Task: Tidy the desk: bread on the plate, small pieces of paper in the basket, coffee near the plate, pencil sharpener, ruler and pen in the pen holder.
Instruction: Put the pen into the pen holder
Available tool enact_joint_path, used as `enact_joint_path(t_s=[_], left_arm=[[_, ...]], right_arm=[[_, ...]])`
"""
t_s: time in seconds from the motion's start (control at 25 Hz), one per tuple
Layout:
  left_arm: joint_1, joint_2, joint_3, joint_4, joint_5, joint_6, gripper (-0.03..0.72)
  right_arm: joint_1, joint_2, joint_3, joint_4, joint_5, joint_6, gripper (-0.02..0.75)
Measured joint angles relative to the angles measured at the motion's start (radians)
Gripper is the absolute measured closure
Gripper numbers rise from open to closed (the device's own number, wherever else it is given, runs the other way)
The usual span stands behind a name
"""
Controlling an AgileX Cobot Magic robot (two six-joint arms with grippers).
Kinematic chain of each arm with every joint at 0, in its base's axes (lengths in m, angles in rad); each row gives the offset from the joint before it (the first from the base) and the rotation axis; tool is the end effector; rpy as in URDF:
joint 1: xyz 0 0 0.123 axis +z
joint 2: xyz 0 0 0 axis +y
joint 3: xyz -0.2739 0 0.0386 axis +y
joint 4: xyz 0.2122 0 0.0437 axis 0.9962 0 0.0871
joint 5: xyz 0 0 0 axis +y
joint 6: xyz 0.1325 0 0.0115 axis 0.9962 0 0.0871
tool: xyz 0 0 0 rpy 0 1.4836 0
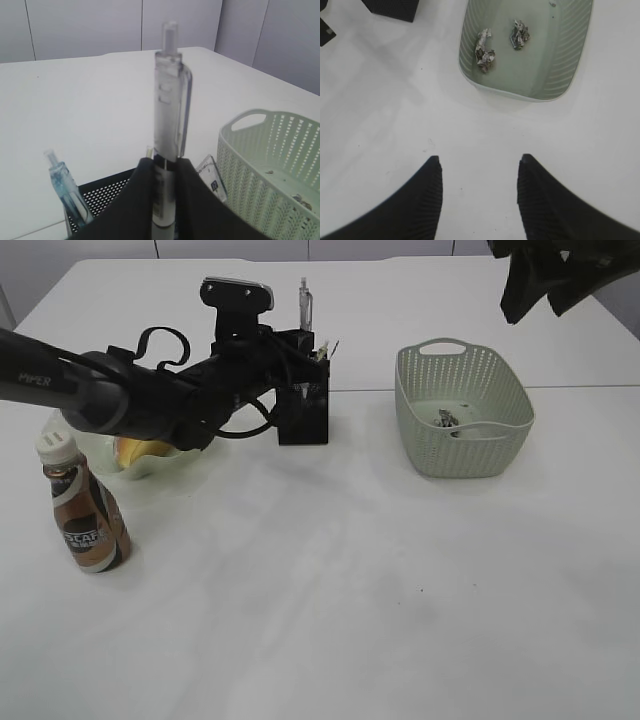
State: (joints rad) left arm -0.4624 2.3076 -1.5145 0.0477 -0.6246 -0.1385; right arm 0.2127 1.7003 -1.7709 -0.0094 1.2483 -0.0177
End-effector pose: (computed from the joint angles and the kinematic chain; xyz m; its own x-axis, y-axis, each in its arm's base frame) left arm 0.4683 -0.2376 0.1684 -0.1197 -0.0516 -0.9915 0.4612 0.8815 -0.1016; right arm 0.3361 0.0714 0.3302 -0.8624 -0.2074 -0.4618 -0.2249 0.9742 -0.0175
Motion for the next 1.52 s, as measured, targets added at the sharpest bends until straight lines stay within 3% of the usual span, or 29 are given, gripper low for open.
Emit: enact_joint_path(t_s=[1.0,1.52], left_arm=[[-0.032,-0.124,-0.023,0.0,0.087,0.0,0.615],[0.011,-0.06,-0.099,-0.002,0.111,0.0,0.615]], right_arm=[[0.0,0.0,0.0,-0.001,0.0,0.0,0.374],[0.0,0.0,0.0,-0.001,0.0,0.0,0.374]])
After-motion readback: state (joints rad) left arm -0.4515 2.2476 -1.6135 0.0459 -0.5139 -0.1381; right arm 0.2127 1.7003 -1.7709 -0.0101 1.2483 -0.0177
